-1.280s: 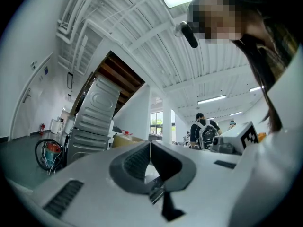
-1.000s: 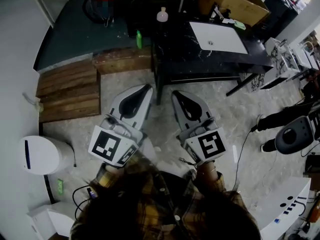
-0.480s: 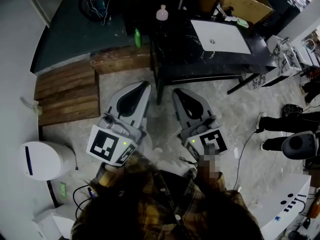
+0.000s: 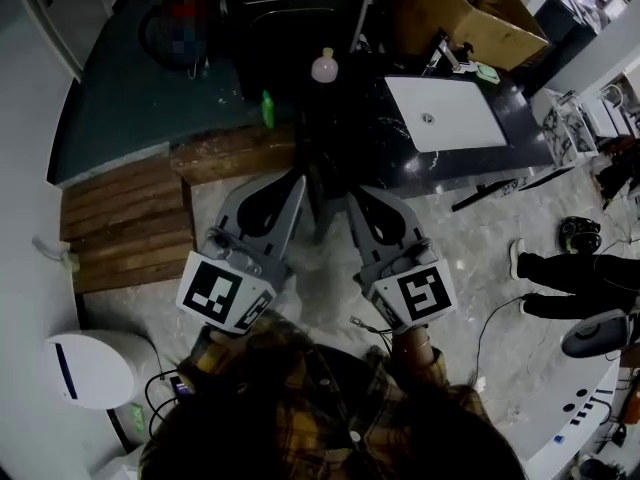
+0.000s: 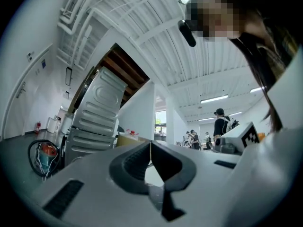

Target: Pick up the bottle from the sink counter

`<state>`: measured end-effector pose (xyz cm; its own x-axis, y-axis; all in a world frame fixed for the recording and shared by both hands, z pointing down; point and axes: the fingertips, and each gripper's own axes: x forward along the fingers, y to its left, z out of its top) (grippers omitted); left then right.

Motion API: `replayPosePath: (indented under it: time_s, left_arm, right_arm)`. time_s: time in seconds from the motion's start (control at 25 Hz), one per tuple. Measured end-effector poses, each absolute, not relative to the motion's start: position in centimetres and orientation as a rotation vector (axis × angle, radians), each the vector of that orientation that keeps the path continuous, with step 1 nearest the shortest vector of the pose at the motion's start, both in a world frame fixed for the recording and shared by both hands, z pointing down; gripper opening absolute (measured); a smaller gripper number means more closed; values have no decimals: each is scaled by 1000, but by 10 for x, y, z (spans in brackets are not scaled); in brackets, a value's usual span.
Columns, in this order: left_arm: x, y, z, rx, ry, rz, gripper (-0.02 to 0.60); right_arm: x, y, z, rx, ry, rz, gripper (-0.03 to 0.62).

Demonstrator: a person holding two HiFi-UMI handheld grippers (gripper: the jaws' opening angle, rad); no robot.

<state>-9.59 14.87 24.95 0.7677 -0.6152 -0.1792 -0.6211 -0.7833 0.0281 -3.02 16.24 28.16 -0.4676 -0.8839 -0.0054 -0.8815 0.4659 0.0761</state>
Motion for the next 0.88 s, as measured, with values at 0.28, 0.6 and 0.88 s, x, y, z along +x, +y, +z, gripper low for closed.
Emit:
replayPosePath:
  time_s: [0.28, 0.6, 0.88]
  left_arm:
    - [-102, 83, 252, -2966, 932, 289, 21]
    - [-109, 50, 265, -3027, 847, 260, 21]
    - [-111, 31, 272, -3056, 831, 255, 21]
  right_arm:
    - [-35, 103, 284, 1683, -2583, -112, 15]
    - [-44, 72, 298, 1756, -2500, -58, 15]
    - [-41, 55, 302, 1777, -2449, -33, 15]
